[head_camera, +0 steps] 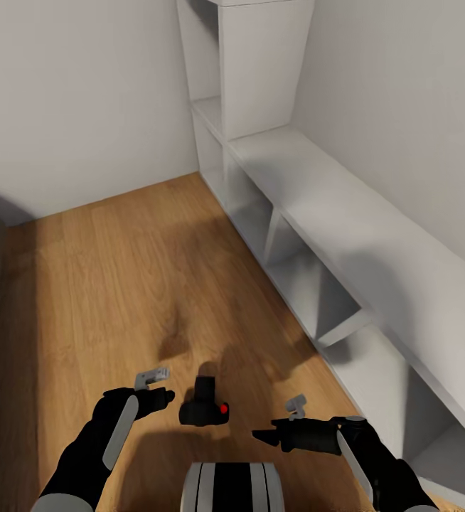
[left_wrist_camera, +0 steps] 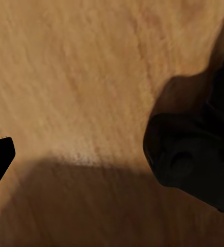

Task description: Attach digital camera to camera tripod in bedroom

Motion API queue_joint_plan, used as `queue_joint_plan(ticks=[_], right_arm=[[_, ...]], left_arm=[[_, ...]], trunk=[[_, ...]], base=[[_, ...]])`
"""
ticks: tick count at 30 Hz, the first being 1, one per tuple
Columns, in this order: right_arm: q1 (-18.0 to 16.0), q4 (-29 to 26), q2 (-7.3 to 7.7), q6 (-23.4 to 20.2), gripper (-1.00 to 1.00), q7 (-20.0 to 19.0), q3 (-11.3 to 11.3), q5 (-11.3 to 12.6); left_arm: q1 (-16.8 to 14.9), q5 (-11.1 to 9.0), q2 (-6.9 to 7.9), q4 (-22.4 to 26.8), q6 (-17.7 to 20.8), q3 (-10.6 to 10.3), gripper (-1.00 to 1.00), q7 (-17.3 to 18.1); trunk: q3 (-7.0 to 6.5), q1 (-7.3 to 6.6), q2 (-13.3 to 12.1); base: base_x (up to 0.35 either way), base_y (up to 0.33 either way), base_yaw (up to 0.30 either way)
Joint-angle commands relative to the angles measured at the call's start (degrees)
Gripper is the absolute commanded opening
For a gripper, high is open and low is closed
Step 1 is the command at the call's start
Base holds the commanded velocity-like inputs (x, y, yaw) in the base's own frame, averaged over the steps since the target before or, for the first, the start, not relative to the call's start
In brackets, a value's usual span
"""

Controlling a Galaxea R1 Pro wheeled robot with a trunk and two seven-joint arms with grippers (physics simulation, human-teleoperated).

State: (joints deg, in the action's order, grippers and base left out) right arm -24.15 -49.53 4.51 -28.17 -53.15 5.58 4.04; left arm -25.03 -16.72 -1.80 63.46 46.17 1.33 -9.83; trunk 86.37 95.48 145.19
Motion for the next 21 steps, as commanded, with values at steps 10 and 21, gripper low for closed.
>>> queue_joint_plan(ticks=[10, 21], right_arm=[[-0.02, -0.16, 0.14, -0.33, 1.0, 0.0, 0.2, 0.44], [-0.02, -0.49, 0.14, -0.46, 1.0, 0.06, 0.22, 0.4]], left_arm=[[-0.02, -0.67, -0.04, 0.08, 0.24, 0.08, 1.0, -0.15], [-0.02, -0.7, -0.04, 0.08, 0.24, 0.08, 1.0, 0.1]], trunk=[[2.26, 0.25, 0.15], [4.69, 0.53, 0.3]], base=[[0.0, 0.0, 0.0], [0.0, 0.0, 0.0]])
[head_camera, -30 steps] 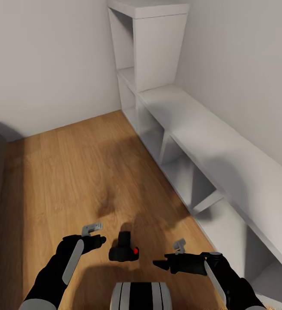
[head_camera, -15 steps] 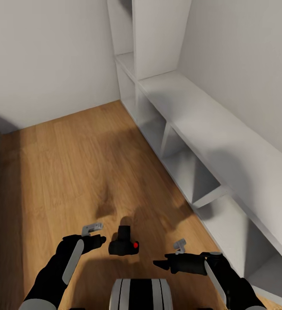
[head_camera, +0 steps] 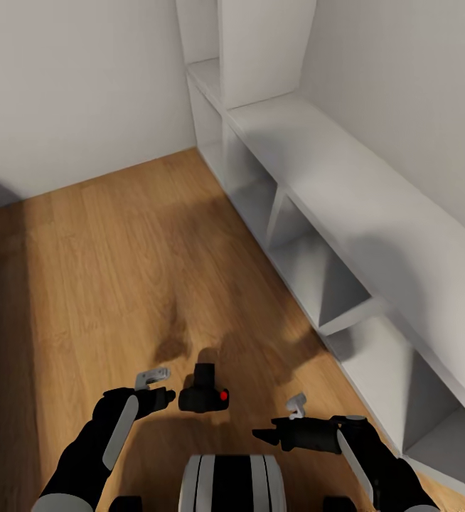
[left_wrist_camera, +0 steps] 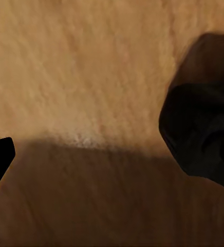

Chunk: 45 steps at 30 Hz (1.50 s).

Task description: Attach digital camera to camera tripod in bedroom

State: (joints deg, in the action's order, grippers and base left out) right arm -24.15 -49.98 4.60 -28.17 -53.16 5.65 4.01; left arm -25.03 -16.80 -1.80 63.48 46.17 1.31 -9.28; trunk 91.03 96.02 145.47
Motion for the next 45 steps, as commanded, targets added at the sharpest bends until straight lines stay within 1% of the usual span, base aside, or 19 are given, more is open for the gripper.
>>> queue_joint_plan(ticks=[1, 13, 14, 15, 16, 17, 21, 28, 29, 32, 35, 45], right_arm=[[-0.02, -0.06, 0.06, -0.49, 1.0, 0.07, 0.15, 0.44], [-0.02, -0.17, 0.05, -0.67, 1.0, 0.02, 0.07, 0.67], [-0.02, -3.87, 0.15, -3.82, 1.0, -0.3, -10.47, 1.12], [-0.02, -5.76, 0.18, -6.19, 1.0, -0.4, -11.68, 1.14], [-0.02, -6.7, 0.19, -7.36, 1.0, -0.45, -12.13, 1.15], [-0.02, -8.59, 0.21, -9.48, 1.0, -0.56, -12.77, 1.16], [-0.02, -11.58, 0.23, -13.02, 1.0, -1.13, -13.54, 1.18], [-0.02, -13.07, 0.23, -14.71, 1.0, -1.82, -13.88, 1.2], [-0.02, -13.44, 0.28, -16.03, 1.0, -2.74, -14.05, 1.15], [-0.02, -13.57, 0.3, -17.85, 1.0, -4.07, -14.13, 1.11], [-0.02, -13.62, 0.45, -18.96, 1.0, -5.49, -14.16, 0.95], [-0.02, -13.65, 1.3, -19.73, 1.0, -6.61, -14.17, 0.54]], left_arm=[[-0.01, -0.63, -0.05, 0.07, 0.24, 0.1, 1.0, -0.44], [-0.01, -0.7, -0.05, 0.07, 0.24, 0.17, 1.0, -0.39], [-0.01, -0.99, -0.05, 0.07, 0.32, 0.2, 1.0, -0.32], [-0.01, -1.01, -0.05, 0.07, 0.32, 0.23, 1.0, -0.31], [-0.01, -1.02, -0.05, 0.07, 0.33, 0.24, 1.0, -0.31], [-0.01, -1.02, -0.05, 0.07, 0.33, 0.25, 1.0, -0.31], [-0.01, -1.03, -0.05, 0.07, 0.33, 0.31, 1.0, -0.31], [-0.01, -1.04, -0.05, 0.07, 0.33, 0.35, 1.0, -0.3], [-0.01, -1.04, -0.05, 0.07, 0.33, 0.36, 1.0, -0.3], [-0.01, -1.04, -0.05, 0.07, 0.33, 0.36, 1.0, -0.3], [-0.01, -1.04, -0.05, 0.07, 0.33, 0.36, 1.0, -0.3], [-0.01, -1.04, -0.05, 0.07, 0.33, 0.36, 1.0, -0.3]], trunk=[[0.26, 0.01, 0.03], [2.92, 0.32, 0.19], [3.14, 0.35, 0.2], [3.36, 0.37, 0.22], [3.58, 0.4, 0.23], [3.81, 0.43, 0.24], [4.69, 0.53, 0.3], [6.24, 0.71, 0.39], [6.46, 0.74, 0.4], [7.13, 0.81, 0.44], [7.79, 0.89, 0.48], [10.01, 1.15, 0.62]], base=[[0.0, 0.0, 0.0], [0.0, 0.0, 0.0], [0.0, 0.0, 0.0], [0.0, 0.0, 0.0], [0.0, 0.0, 0.0], [0.0, 0.0, 0.0], [0.0, 0.0, 0.0], [0.0, 0.0, 0.0], [0.0, 0.0, 0.0], [0.0, 0.0, 0.0], [0.0, 0.0, 0.0], [0.0, 0.0, 0.0]])
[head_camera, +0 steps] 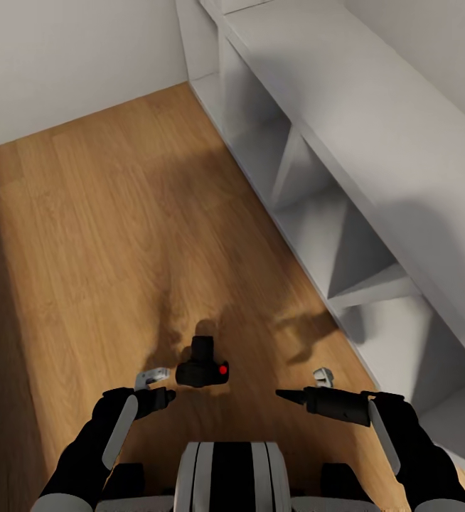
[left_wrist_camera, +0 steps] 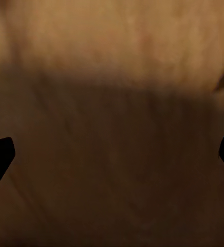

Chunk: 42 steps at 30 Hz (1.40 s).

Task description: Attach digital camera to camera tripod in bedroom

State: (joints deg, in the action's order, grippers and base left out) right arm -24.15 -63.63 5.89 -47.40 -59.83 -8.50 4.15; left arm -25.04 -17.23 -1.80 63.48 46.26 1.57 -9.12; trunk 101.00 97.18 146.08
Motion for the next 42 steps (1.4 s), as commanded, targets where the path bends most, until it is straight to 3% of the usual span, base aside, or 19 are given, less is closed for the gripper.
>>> queue_joint_plan(ticks=[1, 18, 42], right_arm=[[-0.02, 0.0, 0.04, -0.51, 1.0, 0.04, -0.02, 0.38], [-0.02, -0.01, 0.16, -0.59, 1.0, -0.05, -0.02, 0.33], [-0.02, -0.01, 0.08, -0.5, 1.0, -0.02, -0.1, 0.32]], left_arm=[[-0.01, -0.62, -0.04, 0.06, 0.24, 0.1, 1.0, -0.46], [-0.01, -0.59, -0.04, 0.28, 0.21, 0.06, 1.0, -0.52], [-0.01, -0.35, -0.35, 2.99, 0.77, -0.19, 1.0, -0.71]], trunk=[[0.26, 0.02, 0.03], [4.0, 0.45, 0.25], [4.0, 0.5, 0.28]], base=[[0.0, 0.0, 0.0], [0.0, 0.0, 0.0], [0.0, 0.0, 0.0]])
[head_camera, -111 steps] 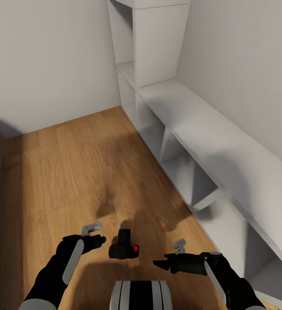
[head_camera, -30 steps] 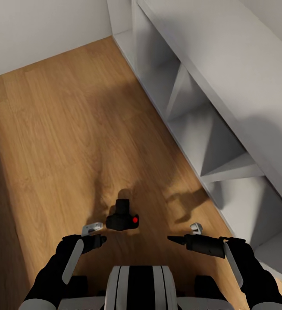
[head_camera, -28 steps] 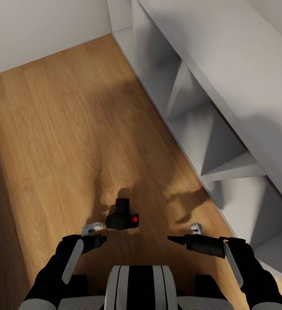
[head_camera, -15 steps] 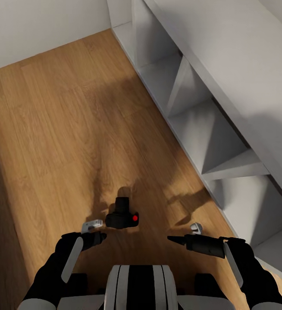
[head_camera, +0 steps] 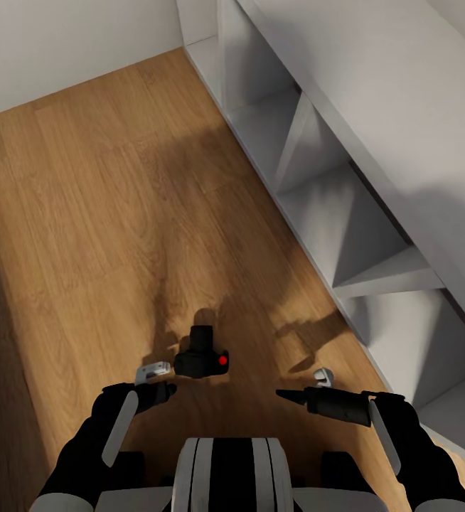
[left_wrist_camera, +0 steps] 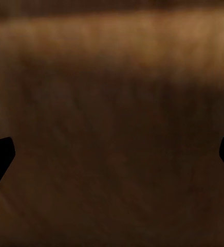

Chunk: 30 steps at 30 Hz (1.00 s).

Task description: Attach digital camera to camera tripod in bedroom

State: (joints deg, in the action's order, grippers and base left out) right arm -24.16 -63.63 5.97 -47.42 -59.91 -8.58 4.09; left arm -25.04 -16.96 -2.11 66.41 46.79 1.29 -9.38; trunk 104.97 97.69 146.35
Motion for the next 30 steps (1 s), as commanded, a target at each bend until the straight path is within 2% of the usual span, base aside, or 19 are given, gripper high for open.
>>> queue_joint_plan(ticks=[1, 7, 10, 11, 19, 20, 22, 24, 27, 29, 30], right_arm=[[-0.01, 0.0, 0.01, -0.48, 1.0, 0.06, -0.02, 0.39], [-0.01, 0.06, 0.01, -0.39, 1.0, 0.2, -0.03, 0.4], [-0.01, 0.18, 0.01, -0.3, 1.0, 0.29, 0.0, 0.38], [-0.01, 0.26, 0.01, -0.18, 1.0, 0.35, 0.03, 0.35], [-0.01, 0.34, 0.01, -0.07, 1.0, 0.4, -0.02, 0.39], [-0.01, 0.34, 0.01, -0.06, 1.0, 0.42, -0.03, 0.39], [-0.01, 0.34, 0.01, -0.04, 1.0, 0.45, -0.03, 0.39], [-0.01, 0.35, 0.01, 0.02, 1.0, 0.48, -0.03, 0.4], [-0.01, 0.35, 0.01, 0.03, 1.0, 0.49, -0.05, 0.4], [-0.01, 0.35, 0.01, 0.04, 1.0, 0.49, -0.08, 0.4], [-0.01, 0.35, 0.01, 0.11, 1.0, 0.5, -0.11, 0.4]], left_arm=[[-0.01, -0.59, -0.04, 0.06, 0.2, 0.08, 1.0, -0.49], [-0.01, -0.38, 0.41, 0.14, 0.15, -0.23, 1.0, -0.46], [-0.01, -0.06, 1.12, 0.19, 0.13, -0.87, 1.0, -0.42], [-0.01, 0.7, 2.47, 0.74, 0.08, -2.37, 1.0, -0.36], [-0.01, 3.77, 8.28, 5.8, -0.01, -10.8, 1.0, 1.68], [-0.01, 4.21, 9.92, 7.35, -0.02, -12.18, 1.0, 3.1], [-0.01, 4.5, 11.51, 8.9, -0.02, -13.07, 1.0, 4.89], [-0.01, 4.98, 15.12, 12.04, -0.11, -14.13, 1.0, 10.51], [-0.01, 5.55, 16.93, 13.3, -0.21, -14.38, 1.0, 13.93], [-0.01, 6.71, 18.21, 14.46, -0.41, -14.51, 1.0, 16.88], [-0.03, 9.5, 19.08, 15.78, -0.56, -14.59, 1.0, 20.59]], trunk=[[0.03, -0.01, 0.01], [0.03, -0.01, 0.01], [0.03, -0.01, 0.01], [0.03, -0.01, 0.01], [0.03, -0.01, 0.01], [0.03, -0.01, 0.01], [0.03, -0.01, 0.01], [0.03, -0.01, 0.01], [0.03, -0.01, 0.01], [0.03, -0.01, 0.01], [0.03, -0.01, 0.01]], base=[[0.0, 0.0, 0.0], [0.0, 0.0, 0.0], [0.0, 0.0, 0.0], [0.0, 0.0, 0.0], [0.0, 0.0, 0.0], [0.0, 0.0, 0.0], [0.0, 0.0, 0.0], [0.0, 0.0, 0.0], [0.0, 0.0, 0.0], [0.0, 0.0, 0.0], [0.0, 0.0, 0.0]])
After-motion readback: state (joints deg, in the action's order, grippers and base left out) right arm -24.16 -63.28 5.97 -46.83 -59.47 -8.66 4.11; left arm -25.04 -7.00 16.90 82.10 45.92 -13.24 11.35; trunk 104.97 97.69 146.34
